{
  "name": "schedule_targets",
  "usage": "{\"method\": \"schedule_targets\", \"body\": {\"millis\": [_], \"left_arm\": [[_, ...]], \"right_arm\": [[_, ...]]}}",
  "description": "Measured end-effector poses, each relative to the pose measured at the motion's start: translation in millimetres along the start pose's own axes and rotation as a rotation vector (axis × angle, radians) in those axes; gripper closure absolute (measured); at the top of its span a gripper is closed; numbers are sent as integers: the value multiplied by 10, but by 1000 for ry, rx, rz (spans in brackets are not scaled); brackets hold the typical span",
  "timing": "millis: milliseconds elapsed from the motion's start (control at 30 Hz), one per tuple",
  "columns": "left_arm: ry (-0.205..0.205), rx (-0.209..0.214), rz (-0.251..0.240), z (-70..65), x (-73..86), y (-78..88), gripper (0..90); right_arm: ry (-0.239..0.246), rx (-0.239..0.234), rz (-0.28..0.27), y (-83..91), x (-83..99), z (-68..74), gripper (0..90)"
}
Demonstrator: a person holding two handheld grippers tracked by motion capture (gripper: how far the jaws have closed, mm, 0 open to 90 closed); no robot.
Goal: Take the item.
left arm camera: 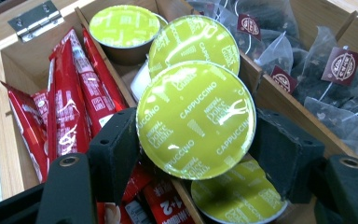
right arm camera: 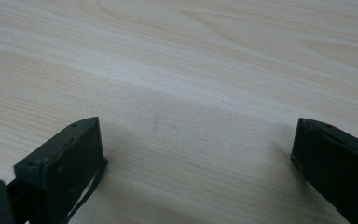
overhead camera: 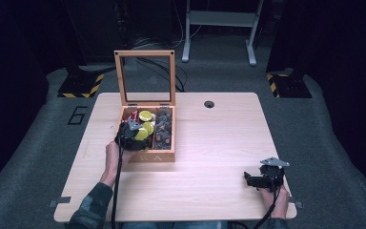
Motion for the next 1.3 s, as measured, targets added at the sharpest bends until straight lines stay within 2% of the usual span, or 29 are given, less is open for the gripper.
{"method": "schedule_targets", "body": {"millis": [133,167,633,767,933,1300], "left_arm": [[-6,-12,0,-7,-12,-7,343],[-2,-15,-3,-5,-12,-10,370],[-10,-21,-36,-9,-40,43,380],[-15,-22,-44,-1,-47,81,380],[0,-10,-65,21,-59,142,381],[11,8,-99,61,-114,363,381]], "right_arm": [[1,-1,0,0,0,0,15],[2,-2,0,0,0,0,16],[2,-3,-1,0,0,0,16],[2,-3,0,1,0,1,16],[2,-3,0,1,0,0,16],[1,-3,-1,0,0,1,16]]}}
Point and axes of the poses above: each handheld gripper's, and its own axes: y roughly backward along the jaws, x roughly out of its underside, z roughly to its left, the point moved 7 cm from there along -y, roughly forward along the jaws
